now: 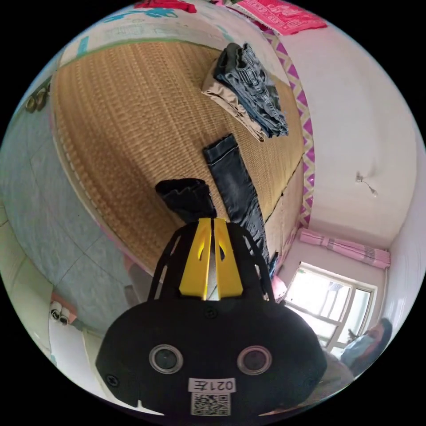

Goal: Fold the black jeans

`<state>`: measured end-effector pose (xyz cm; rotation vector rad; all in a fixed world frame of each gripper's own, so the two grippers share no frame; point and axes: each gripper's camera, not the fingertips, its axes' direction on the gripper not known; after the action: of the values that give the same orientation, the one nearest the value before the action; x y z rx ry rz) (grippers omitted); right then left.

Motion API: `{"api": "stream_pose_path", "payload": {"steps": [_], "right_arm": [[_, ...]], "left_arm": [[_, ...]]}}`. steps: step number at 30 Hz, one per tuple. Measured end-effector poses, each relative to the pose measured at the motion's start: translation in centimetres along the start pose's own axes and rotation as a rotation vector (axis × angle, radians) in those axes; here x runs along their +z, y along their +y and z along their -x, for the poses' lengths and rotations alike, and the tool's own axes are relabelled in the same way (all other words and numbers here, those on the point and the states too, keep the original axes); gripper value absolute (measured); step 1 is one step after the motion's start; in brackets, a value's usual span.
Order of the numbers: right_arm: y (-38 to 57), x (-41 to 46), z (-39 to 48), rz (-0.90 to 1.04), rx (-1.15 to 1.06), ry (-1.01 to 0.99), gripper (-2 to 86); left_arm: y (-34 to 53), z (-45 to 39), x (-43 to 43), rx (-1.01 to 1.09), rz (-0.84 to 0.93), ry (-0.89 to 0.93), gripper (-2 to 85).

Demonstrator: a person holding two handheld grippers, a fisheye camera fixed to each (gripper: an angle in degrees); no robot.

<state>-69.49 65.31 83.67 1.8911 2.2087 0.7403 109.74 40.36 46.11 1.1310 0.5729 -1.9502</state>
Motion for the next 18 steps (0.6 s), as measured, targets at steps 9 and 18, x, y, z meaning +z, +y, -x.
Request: {"api": "stream_pose_path", "payload": {"steps": [9, 18], "right_arm": [[-13.5, 10.2, 3.3, 0.024, -0.041, 0.113, 1.1], [-20.2, 14.5, 1.4, 0.036, 0.068, 0.234, 4.0]], "left_arm": [[-20.4, -11.0, 18.0, -0.016, 0.177, -0.171, -1.0], [-30.3, -11.5, 30.5, -0.085, 0.202, -0.208, -0.7]]}}
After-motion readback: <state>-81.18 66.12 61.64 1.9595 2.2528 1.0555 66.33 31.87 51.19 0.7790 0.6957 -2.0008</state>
